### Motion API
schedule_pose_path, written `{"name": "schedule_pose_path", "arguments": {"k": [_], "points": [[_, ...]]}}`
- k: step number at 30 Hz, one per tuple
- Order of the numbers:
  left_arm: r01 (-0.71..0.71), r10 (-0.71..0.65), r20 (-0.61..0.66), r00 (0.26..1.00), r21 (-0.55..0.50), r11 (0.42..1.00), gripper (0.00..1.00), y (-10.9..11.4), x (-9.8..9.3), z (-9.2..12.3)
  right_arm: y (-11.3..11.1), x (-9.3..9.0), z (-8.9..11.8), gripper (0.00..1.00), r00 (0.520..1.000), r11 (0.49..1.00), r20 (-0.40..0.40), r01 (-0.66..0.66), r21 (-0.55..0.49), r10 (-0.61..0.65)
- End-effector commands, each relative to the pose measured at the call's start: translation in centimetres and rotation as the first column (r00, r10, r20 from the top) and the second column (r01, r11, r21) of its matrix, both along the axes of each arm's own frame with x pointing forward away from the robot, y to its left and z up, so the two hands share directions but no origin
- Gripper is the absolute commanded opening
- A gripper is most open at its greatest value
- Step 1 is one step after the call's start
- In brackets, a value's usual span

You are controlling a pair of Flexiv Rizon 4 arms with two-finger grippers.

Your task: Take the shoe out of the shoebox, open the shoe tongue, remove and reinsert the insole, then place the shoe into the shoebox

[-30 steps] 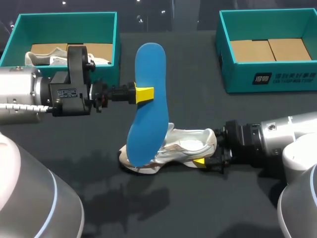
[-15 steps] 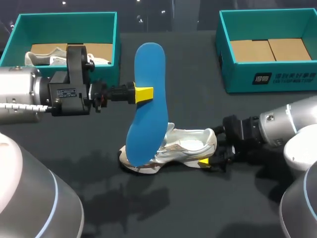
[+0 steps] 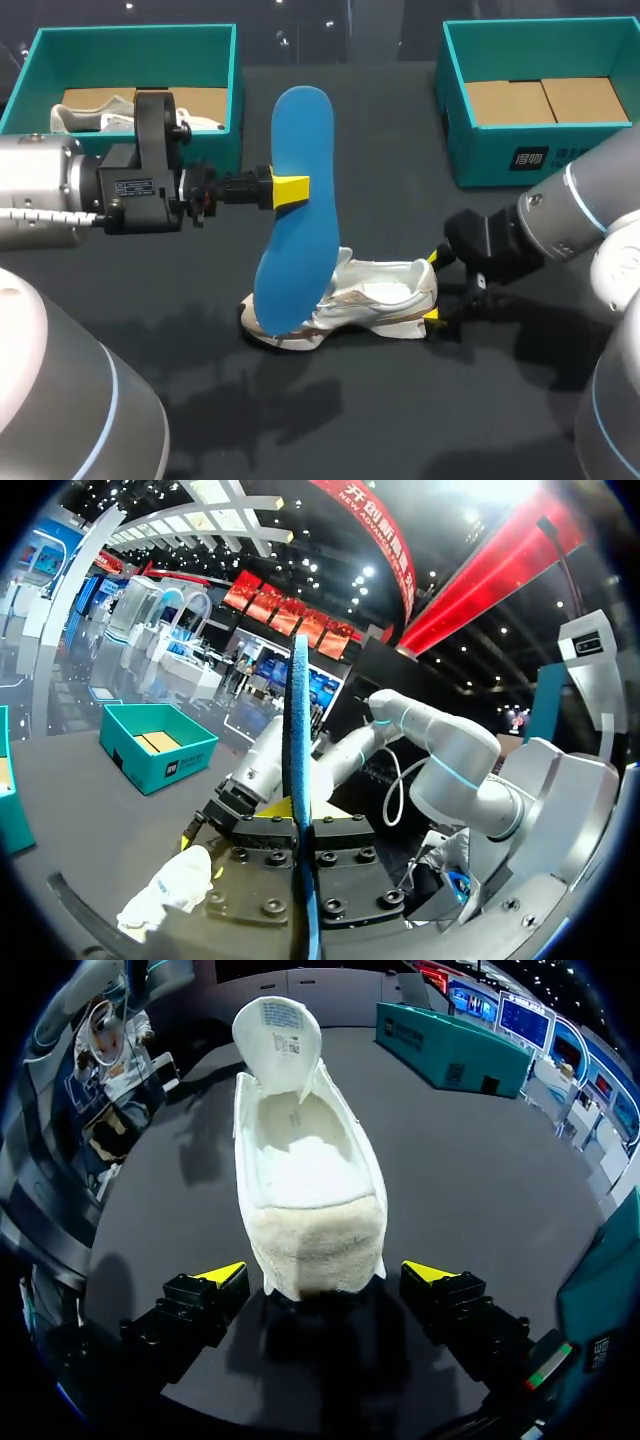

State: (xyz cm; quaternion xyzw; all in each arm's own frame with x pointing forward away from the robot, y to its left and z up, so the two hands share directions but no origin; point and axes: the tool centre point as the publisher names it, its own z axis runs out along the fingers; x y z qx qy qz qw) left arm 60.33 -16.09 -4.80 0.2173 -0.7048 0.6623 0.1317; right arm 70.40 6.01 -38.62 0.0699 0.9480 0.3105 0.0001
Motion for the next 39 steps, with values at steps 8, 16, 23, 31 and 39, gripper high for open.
{"name": "schedule_pose_path", "arguments": {"k": [8, 16, 23, 31, 39], "points": [[-0.002, 0.002, 0.000, 1.000, -0.001, 1.000, 0.00, -0.1, -0.1, -0.1, 0.2, 0.1, 0.4, 1.00, 0.992, 0.920, -0.113, 0.013, -0.392, -0.063], [-0.002, 0.002, 0.000, 1.000, -0.001, 1.000, 0.00, -0.1, -0.1, -0.1, -1.0, -1.0, 1.8, 1.00, 0.989, 0.821, -0.120, -0.002, -0.571, -0.082], [-0.002, 0.002, 0.000, 1.000, -0.001, 1.000, 0.00, -0.1, -0.1, -0.1, -1.7, -1.5, 2.3, 1.00, 0.991, 0.747, -0.092, 0.012, -0.665, -0.097], [-0.002, 0.002, 0.000, 1.000, -0.001, 1.000, 0.00, -0.1, -0.1, -0.1, -1.3, -0.9, 3.0, 1.00, 0.992, 0.695, -0.042, 0.050, -0.718, -0.115], [-0.002, 0.002, 0.000, 1.000, -0.001, 1.000, 0.00, -0.1, -0.1, -0.1, -1.2, -0.3, 2.9, 1.00, 0.994, 0.704, -0.032, 0.052, -0.708, -0.106]]}}
